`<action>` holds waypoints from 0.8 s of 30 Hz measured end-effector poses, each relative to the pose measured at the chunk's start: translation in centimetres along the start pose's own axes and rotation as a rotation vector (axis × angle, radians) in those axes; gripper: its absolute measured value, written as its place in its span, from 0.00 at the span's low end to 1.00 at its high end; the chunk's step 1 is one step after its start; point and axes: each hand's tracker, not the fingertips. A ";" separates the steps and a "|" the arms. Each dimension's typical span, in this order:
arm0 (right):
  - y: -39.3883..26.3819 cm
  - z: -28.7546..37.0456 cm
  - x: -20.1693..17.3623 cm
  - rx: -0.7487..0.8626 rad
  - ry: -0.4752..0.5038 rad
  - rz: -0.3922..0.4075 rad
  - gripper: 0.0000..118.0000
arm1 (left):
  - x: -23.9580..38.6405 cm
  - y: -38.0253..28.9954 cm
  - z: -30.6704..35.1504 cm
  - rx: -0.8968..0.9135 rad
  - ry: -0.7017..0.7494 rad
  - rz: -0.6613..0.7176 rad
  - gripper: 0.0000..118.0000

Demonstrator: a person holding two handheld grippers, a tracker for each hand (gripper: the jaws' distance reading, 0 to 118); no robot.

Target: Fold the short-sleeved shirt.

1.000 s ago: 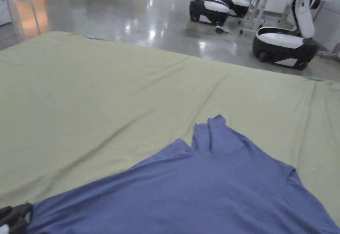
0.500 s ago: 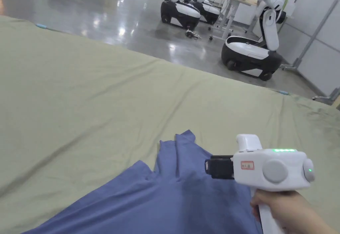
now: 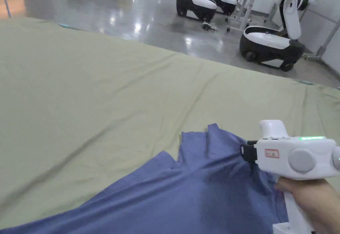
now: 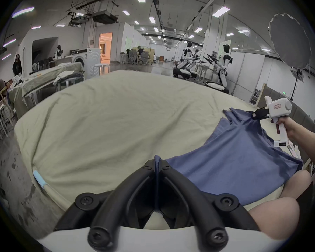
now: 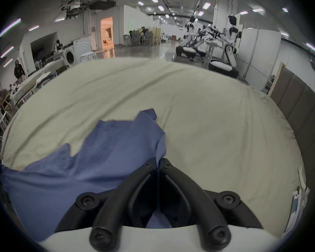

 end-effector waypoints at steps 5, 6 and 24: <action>2.1 9.7 1.4 0.111 -0.013 0.002 0.03 | 1.0 4.2 2.1 0.064 -0.054 -0.025 0.01; 2.4 12.0 1.7 0.140 -0.019 0.009 0.03 | 1.3 5.1 2.4 0.085 -0.064 -0.047 0.01; 6.9 41.1 7.6 0.554 -0.207 -0.087 0.03 | 4.8 27.2 8.6 0.343 -0.173 -0.032 0.01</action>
